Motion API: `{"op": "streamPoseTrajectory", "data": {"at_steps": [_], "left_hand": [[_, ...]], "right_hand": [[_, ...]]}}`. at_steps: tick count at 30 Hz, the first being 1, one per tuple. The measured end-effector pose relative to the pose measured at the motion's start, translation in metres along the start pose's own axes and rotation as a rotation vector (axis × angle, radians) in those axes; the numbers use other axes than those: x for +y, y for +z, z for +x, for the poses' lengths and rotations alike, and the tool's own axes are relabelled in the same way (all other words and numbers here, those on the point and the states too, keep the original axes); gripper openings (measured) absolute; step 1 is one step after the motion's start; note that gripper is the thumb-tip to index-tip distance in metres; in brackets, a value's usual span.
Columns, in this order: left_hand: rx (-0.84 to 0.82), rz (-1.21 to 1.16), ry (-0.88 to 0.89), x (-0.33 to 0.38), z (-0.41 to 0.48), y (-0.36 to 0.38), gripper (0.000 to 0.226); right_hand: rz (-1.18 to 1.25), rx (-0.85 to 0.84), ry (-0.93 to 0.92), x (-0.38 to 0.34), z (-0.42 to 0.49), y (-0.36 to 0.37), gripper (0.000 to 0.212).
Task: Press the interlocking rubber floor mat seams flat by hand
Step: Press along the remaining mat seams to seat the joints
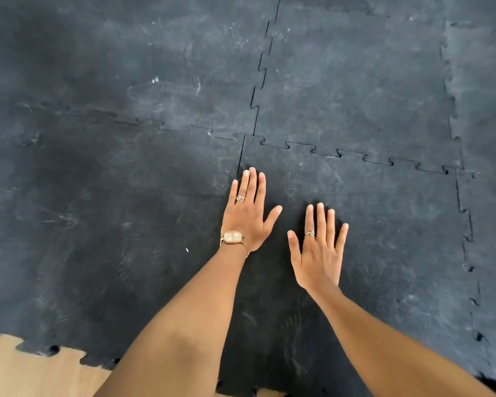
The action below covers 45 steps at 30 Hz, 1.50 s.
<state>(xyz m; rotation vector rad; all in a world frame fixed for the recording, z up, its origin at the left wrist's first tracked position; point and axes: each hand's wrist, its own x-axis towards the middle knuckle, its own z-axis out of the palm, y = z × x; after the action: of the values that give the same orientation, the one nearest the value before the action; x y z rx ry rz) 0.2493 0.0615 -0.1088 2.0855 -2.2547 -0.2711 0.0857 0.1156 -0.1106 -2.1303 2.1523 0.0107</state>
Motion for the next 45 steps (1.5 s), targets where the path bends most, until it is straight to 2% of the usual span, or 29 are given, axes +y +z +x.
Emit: {"op": "streamPoseTrajectory", "data": {"at_steps": [8,12,15,18,24,27,30,32,34,37,40,42,45], "left_hand": [[-0.026,-0.017,0.0,0.006,-0.002,-0.007,0.075],[0.052,-0.061,-0.085,0.024,0.045,-0.019,0.056],[0.024,-0.058,-0.14,0.029,0.093,-0.017,0.07],[0.025,0.012,-0.234,0.026,0.103,-0.005,0.081],[0.074,0.034,-0.205,0.026,0.107,-0.007,0.081],[0.049,0.047,-0.205,0.031,0.104,-0.01,0.081],[0.027,0.074,-0.23,0.034,0.096,-0.01,0.078],[0.012,0.116,-0.226,0.035,0.099,-0.014,0.075],[0.006,0.162,-0.154,0.05,0.105,-0.019,0.072],[-0.044,0.035,0.142,0.103,0.117,-0.014,0.071],[-0.1,0.042,0.324,0.143,0.124,0.007,0.077],[-0.068,0.115,0.315,0.144,0.121,0.017,0.08],[-0.057,0.091,0.325,0.141,0.122,0.015,0.082]], "right_hand": [[-0.004,-0.092,0.005,0.001,0.001,-0.011,0.069],[0.002,-0.102,0.005,0.001,0.003,-0.011,0.069],[0.017,-0.099,0.016,0.002,0.004,-0.008,0.069],[0.026,-0.085,0.007,0.002,0.002,-0.007,0.068],[0.074,-0.073,0.001,0.004,0.006,-0.014,0.067],[0.136,-0.082,0.003,0.002,0.003,-0.02,0.067],[0.082,-0.076,-0.101,0.02,0.001,-0.021,0.069],[0.04,-0.041,-0.073,0.045,0.005,-0.022,0.074],[0.027,-0.007,0.115,0.077,0.004,-0.021,0.08],[0.029,-0.018,0.353,0.113,-0.009,-0.015,0.091],[0.035,-0.008,0.365,0.119,-0.009,-0.009,0.091],[0.031,0.023,0.357,0.118,-0.009,-0.008,0.09],[0.038,0.012,0.35,0.116,-0.009,-0.01,0.09]]}}
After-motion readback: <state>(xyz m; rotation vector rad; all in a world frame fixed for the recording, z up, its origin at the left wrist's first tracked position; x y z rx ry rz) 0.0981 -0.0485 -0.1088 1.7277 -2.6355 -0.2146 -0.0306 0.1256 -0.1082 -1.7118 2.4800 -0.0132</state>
